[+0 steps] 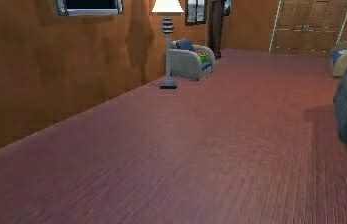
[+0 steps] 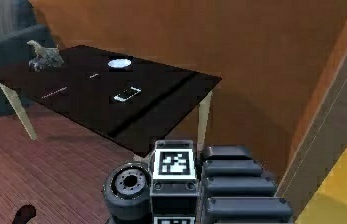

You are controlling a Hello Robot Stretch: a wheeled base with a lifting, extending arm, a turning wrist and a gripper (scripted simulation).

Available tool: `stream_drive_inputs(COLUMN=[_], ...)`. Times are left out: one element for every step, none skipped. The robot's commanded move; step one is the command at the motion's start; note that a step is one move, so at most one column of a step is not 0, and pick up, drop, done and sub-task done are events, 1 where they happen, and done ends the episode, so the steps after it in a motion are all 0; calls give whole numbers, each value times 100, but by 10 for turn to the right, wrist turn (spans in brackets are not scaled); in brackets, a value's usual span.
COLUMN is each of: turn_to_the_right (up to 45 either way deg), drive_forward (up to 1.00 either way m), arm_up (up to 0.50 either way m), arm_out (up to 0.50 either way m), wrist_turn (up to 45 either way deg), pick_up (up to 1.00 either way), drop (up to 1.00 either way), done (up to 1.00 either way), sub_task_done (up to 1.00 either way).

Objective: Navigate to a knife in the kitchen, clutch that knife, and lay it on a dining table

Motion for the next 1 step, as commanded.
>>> stream_drive_inputs(turn_to_the_right=[60], drive_forward=[0], arm_up=[0], arm_out=[0], wrist_turn=[0], pick_up=[0], drop=[0], done=[0], sub_task_done=[0])
